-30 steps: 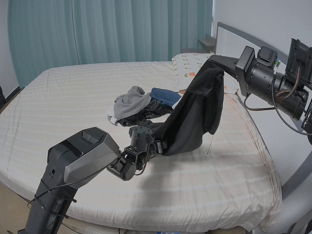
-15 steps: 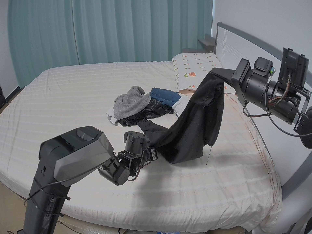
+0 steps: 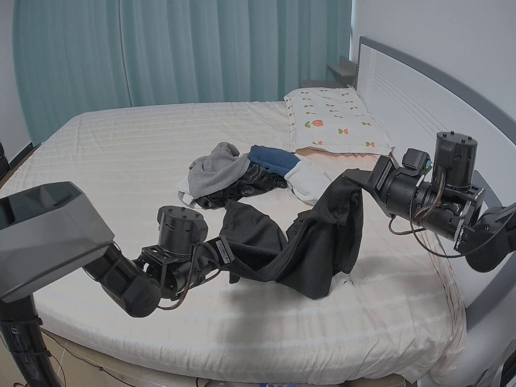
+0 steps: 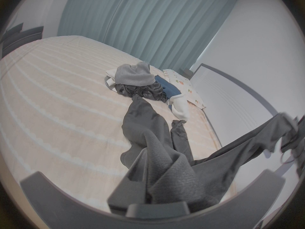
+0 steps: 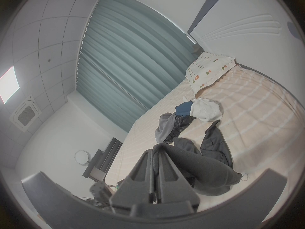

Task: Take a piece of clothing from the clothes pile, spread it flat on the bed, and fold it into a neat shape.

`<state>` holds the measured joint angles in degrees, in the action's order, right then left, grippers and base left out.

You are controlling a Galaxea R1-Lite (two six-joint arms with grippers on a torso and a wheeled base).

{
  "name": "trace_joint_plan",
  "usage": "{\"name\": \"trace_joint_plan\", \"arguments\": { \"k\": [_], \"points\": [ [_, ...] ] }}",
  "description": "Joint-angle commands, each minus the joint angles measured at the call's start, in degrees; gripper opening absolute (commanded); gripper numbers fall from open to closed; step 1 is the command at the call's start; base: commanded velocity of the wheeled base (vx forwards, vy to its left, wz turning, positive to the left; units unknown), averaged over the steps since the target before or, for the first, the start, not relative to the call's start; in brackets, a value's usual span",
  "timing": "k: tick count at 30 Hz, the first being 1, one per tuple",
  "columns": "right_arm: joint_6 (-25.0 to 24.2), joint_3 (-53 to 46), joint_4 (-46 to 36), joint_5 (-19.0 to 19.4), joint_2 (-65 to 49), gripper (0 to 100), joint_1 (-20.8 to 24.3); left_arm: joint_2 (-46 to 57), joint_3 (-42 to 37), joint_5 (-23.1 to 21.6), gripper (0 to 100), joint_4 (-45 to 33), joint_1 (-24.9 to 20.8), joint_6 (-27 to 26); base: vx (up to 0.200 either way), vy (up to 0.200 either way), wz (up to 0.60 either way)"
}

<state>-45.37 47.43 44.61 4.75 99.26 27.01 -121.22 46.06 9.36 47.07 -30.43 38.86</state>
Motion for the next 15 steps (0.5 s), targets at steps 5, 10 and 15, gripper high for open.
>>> {"name": "trace_joint_plan", "arguments": {
  "k": [5, 10, 15],
  "points": [
    [-1.56, -11.93, 14.02, -0.36, 7.62, 0, -0.74, 15.49, -0.62, -1.10, 0, -8.66, 1.69, 3.06, 0.000, 0.000, 0.00],
    [-2.88, -14.21, 16.39, -0.27, 8.67, 0, -1.97, 18.48, -1.76, -0.92, 0, -10.51, 1.69, 3.15, 0.000, 0.000, 0.00],
    [-4.72, -20.19, 26.06, 0.34, 12.28, 0, -2.23, 18.92, -5.98, -2.86, 0, -6.90, 0.98, 3.85, 0.000, 0.000, 0.00]
  ]
}}
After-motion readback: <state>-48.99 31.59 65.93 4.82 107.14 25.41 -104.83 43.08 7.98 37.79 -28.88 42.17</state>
